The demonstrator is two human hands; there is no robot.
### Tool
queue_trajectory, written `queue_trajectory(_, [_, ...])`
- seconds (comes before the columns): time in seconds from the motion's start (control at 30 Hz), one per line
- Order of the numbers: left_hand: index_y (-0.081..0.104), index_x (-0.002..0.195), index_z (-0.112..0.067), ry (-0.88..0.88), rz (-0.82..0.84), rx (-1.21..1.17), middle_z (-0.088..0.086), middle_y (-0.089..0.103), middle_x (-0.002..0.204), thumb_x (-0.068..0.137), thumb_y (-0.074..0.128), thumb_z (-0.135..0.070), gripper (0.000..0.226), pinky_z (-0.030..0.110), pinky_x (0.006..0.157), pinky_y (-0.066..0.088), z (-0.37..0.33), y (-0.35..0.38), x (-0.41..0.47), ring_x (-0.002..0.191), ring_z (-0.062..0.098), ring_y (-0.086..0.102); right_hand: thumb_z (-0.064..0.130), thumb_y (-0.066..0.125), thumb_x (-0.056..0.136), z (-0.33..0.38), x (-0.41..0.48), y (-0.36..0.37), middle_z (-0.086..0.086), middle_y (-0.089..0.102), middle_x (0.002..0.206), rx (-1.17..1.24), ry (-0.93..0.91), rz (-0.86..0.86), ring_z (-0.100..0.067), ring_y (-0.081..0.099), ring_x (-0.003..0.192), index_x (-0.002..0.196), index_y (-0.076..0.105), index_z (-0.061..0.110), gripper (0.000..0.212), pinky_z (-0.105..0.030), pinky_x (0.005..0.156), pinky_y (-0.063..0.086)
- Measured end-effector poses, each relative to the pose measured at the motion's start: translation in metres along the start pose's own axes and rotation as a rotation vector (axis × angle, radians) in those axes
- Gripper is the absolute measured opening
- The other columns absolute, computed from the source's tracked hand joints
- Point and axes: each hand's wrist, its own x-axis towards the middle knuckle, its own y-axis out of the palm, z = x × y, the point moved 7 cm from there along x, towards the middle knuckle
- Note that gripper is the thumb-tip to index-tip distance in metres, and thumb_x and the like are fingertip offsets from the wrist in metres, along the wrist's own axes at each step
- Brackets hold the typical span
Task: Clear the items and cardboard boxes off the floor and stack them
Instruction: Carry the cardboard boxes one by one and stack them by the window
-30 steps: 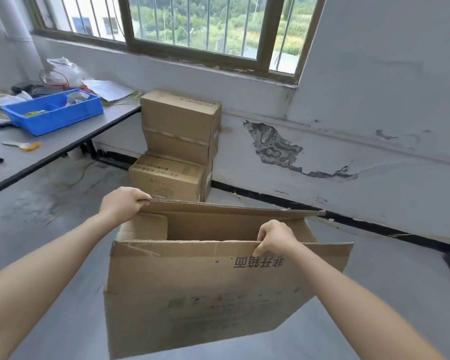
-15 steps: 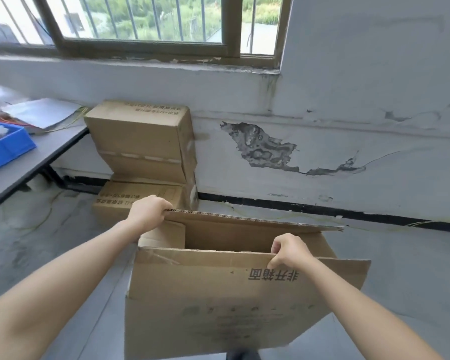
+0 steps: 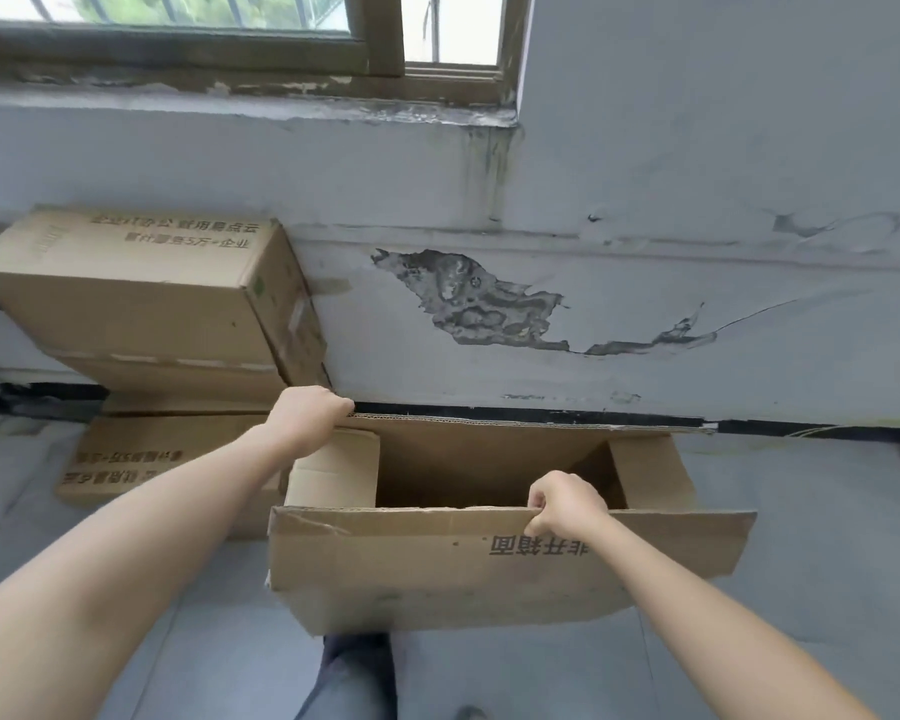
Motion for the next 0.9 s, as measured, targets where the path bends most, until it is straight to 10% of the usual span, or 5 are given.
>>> queue_trajectory(0.33, [0.058,0.107,-0.013,0.164,-0.016,-0.174,0.002,0.064,0.109,0.088,0.041,-0.002,0.027,0.027,0.069,0.039,0.049,0.014,0.178,0.109,0.023,0.053,0.027,0.081,0.068,0.034,0.122,-0.061,0.004,0.06,0.075,0.014,0.283,-0.006,-0.017,0.056,0.073,0.058,0.045,0.021,0.037,-0.022,0.052,0.035])
queue_trajectory(0.4, [0.063,0.098,-0.013,0.219,-0.108,-0.195,0.003,0.067,0.096,0.083,0.055,-0.006,0.018,0.024,0.059,0.036,0.06,0.009,0.207,0.098,0.022,0.059,0.026,0.08,0.07,0.044,0.143,-0.067,0.008,0.055,0.066,0.03,0.345,-0.001,-0.017,0.055,0.07,0.059,0.045,0.021,0.038,-0.021,0.051,0.033])
queue_trajectory(0.53, [0.054,0.04,-0.017,0.347,-0.145,-0.243,-0.004,0.045,0.036,0.009,0.084,-0.006,0.045,0.011,0.041,0.004,0.07,0.017,0.255,0.036,0.016,0.048,0.016,0.076,0.074,0.052,0.178,-0.076,0.012,0.052,0.053,0.056,0.463,-0.029,-0.01,0.05,0.057,0.061,0.043,0.019,0.036,-0.021,0.05,0.033])
queue_trajectory(0.9, [0.062,0.044,-0.015,0.385,-0.133,-0.174,-0.002,0.046,0.038,0.001,0.078,-0.004,0.047,0.01,0.034,0.026,0.081,0.091,0.356,0.035,0.018,0.048,0.027,0.074,0.078,0.075,0.316,-0.036,0.007,0.055,0.07,0.103,0.441,0.025,-0.011,0.055,0.07,0.064,0.041,0.02,0.037,-0.02,0.05,0.033])
